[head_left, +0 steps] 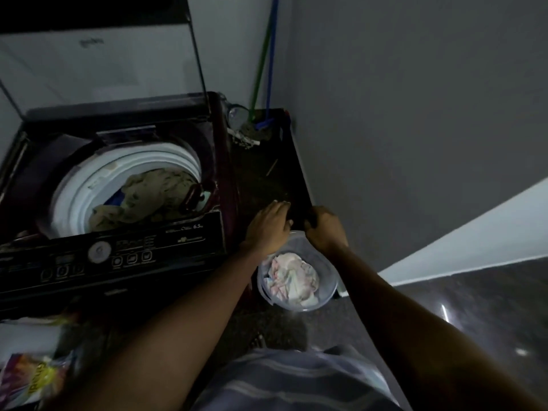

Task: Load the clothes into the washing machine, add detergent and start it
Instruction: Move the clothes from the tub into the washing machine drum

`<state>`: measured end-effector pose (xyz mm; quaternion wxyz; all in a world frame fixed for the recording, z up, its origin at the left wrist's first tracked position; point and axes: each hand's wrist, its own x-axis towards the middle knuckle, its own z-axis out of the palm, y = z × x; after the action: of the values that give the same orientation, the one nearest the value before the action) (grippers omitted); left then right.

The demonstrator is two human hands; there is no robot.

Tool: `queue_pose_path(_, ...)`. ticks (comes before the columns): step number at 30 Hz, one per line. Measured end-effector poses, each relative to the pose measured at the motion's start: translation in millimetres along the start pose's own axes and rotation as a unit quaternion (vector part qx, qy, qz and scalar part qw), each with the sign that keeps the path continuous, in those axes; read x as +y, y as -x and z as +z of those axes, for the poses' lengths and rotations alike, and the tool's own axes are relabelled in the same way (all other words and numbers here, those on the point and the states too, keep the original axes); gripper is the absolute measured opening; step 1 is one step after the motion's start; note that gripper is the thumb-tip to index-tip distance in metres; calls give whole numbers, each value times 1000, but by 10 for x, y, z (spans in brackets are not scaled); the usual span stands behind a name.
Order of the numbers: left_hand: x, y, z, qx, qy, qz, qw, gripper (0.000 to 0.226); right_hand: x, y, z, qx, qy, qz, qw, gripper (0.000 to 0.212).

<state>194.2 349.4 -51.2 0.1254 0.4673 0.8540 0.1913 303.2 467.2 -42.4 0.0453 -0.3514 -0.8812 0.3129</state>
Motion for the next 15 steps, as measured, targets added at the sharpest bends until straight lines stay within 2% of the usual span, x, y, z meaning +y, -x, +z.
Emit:
queue_pose_path(6, 31, 101, 389, -15, 28, -19, 999, 51, 380, 133, -21, -27, 21, 7, 999, 44)
queue_pose_path(15, 312, 425, 1030, 7, 95, -133, 987, 49, 1075, 172, -58, -108, 62, -45, 991, 43)
